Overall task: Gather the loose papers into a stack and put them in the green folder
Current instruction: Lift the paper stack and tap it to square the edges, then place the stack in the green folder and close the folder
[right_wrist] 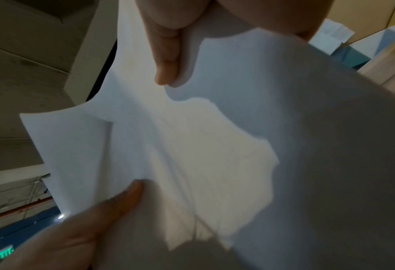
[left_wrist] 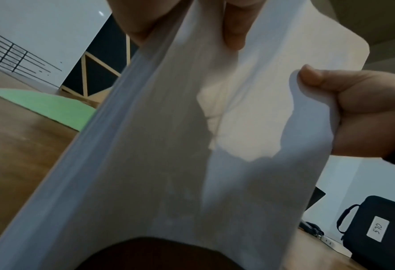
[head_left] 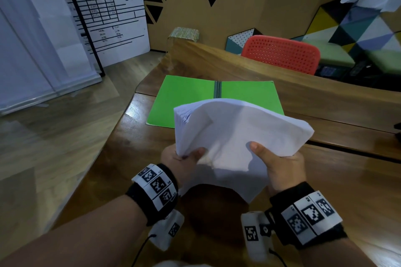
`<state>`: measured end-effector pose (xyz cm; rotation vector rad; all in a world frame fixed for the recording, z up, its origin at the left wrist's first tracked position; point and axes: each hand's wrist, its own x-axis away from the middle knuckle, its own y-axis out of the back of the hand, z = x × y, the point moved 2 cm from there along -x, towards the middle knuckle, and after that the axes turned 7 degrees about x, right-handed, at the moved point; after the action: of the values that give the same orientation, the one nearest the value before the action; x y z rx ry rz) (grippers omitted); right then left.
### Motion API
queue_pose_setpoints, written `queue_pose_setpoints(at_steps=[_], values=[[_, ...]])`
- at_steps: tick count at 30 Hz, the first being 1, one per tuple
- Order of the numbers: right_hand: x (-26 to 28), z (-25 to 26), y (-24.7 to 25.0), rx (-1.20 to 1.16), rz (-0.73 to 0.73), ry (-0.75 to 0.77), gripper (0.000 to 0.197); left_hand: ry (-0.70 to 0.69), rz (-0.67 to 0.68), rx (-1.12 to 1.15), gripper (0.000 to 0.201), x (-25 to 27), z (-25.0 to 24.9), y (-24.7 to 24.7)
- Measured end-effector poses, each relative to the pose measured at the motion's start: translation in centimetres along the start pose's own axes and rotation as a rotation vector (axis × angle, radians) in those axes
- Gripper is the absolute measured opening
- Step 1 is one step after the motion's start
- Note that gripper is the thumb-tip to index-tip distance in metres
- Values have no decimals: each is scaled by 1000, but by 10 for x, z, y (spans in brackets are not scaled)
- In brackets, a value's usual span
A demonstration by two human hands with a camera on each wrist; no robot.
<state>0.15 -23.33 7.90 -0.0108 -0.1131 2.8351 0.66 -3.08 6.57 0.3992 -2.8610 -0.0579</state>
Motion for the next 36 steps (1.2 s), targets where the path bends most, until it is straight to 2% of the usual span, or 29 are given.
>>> queue_pose_setpoints(at_steps=[1,2,4,7,8,9,10,11,13,14,19,21,24,25,27,29,30,31,33,35,36], values=[[-3,-2,2,-9,14,7,32,17,0,-10,16,-3,-2,0],[-7,-4,4,-13,24,10,44,25,11,-16,17,-7,-4,-1],[-15,-8,9,-39,66,-2,62,25,19,-26,27,-18,-13,-3],[-26,-13,14,-62,197,-36,42,-5,75,8,22,-42,-30,-4],[-28,-14,14,-51,228,-43,43,-17,111,13,17,-51,-36,-4],[-30,-17,13,-19,251,-40,56,-25,150,31,9,-59,-43,-5],[-34,-20,12,28,244,-45,69,-40,177,56,12,-68,-48,-8],[-39,-23,10,48,231,-53,68,-48,194,86,21,-77,-51,-12],[-53,-31,6,70,212,-43,41,-9,224,126,31,-97,-55,-21],[-60,-32,3,101,178,-35,37,22,241,129,33,-106,-57,-25],[-102,-38,-3,249,70,-25,42,100,289,-72,38,-169,-51,-37],[-122,-37,-1,277,35,-26,41,119,243,-240,46,-201,-45,-28],[-148,-37,1,326,3,-22,36,175,124,-873,71,-246,-32,0],[-156,-38,0,337,4,-20,36,206,88,-1016,78,-258,-26,9],[-172,-43,-1,333,3,-25,37,253,58,-1187,97,-281,-13,18],[-188,-51,-2,321,0,-39,37,327,99,-1324,127,-297,1,14],[-194,-55,-3,322,0,-45,37,368,131,-1386,131,-300,5,10],[-200,-60,-2,328,0,-53,36,409,144,-1433,125,-300,4,6],[-209,-69,-2,336,0,-72,35,458,136,-1497,94,-296,-1,-2],[-214,-77,-2,334,-4,-98,34,443,142,-1510,68,-297,-5,-7],[-215,-81,-2,325,-8,-114,34,419,139,-1494,65,-304,0,-4]])
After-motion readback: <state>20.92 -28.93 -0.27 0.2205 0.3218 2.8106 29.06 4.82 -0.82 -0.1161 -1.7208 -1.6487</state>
